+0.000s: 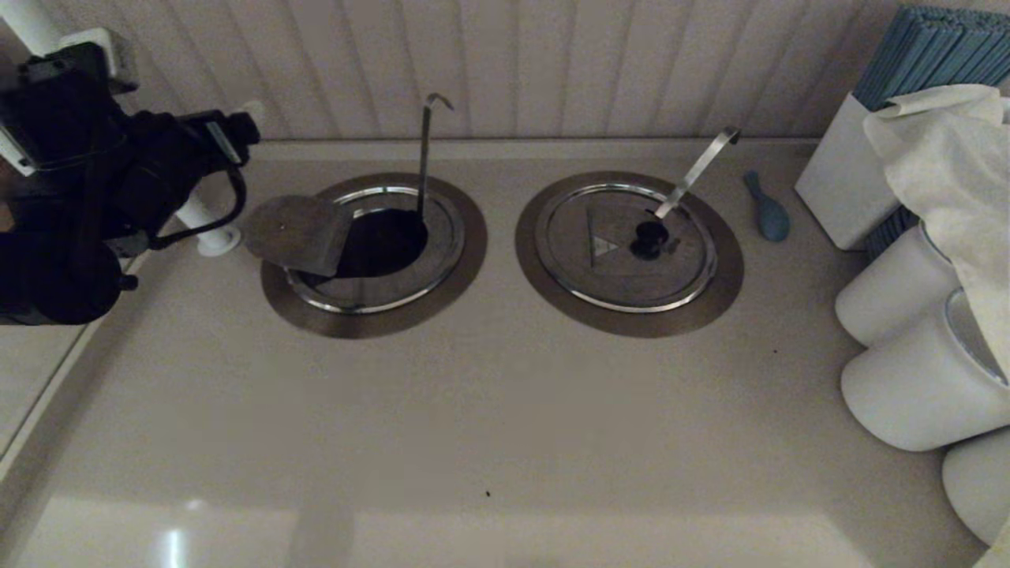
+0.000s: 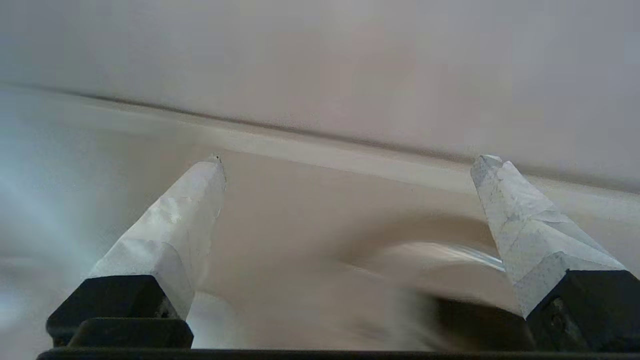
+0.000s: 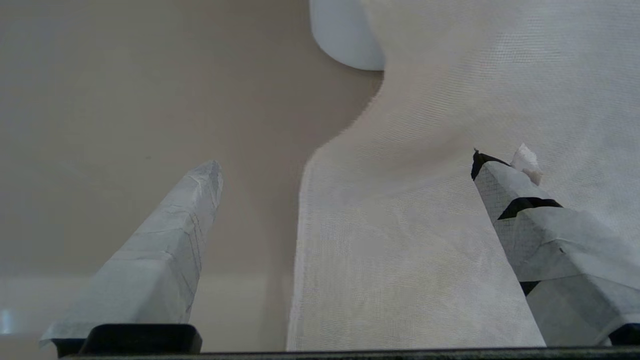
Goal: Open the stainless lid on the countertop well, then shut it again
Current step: Open the lid, then stir with a spoon
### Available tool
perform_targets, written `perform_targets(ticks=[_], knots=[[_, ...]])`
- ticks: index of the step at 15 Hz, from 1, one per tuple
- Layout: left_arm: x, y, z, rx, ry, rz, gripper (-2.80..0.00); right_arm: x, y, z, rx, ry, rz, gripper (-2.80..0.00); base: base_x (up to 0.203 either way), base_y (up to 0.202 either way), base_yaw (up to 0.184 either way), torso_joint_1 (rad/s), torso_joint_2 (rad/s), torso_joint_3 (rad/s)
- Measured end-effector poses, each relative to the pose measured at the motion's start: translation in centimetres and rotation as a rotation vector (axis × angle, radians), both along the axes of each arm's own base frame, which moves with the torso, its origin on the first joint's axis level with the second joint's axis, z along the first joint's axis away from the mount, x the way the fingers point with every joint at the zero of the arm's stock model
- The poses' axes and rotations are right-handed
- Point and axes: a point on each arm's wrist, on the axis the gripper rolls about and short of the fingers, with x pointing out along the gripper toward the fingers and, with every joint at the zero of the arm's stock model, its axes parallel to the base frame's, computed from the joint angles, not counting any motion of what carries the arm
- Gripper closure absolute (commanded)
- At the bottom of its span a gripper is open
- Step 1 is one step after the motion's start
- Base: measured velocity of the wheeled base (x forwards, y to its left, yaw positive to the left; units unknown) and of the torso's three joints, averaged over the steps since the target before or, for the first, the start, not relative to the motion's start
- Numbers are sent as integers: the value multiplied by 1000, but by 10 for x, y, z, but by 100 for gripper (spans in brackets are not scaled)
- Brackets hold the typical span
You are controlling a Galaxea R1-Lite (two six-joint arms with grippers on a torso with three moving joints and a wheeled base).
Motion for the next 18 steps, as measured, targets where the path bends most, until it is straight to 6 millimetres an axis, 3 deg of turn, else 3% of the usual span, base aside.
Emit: perform_targets(ticks=[5,9,10,13,18], knots=[[0,-60,-17,30,162,-227,-280,0,0,0,0,0,0,-280,0,0,0,0,0,0],[28,-82,-20,77,181,-294,-280,0,0,0,0,0,0,-280,0,0,0,0,0,0],[36,-88,-22,89,179,-304,0,0,0,0,0,0,0,-280,0,0,0,0,0,0],[56,-104,-34,140,180,-318,0,0,0,0,0,0,0,-280,0,0,0,0,0,0],[64,-122,-48,147,211,-346,0,0,0,0,0,0,0,-280,0,0,0,0,0,0]])
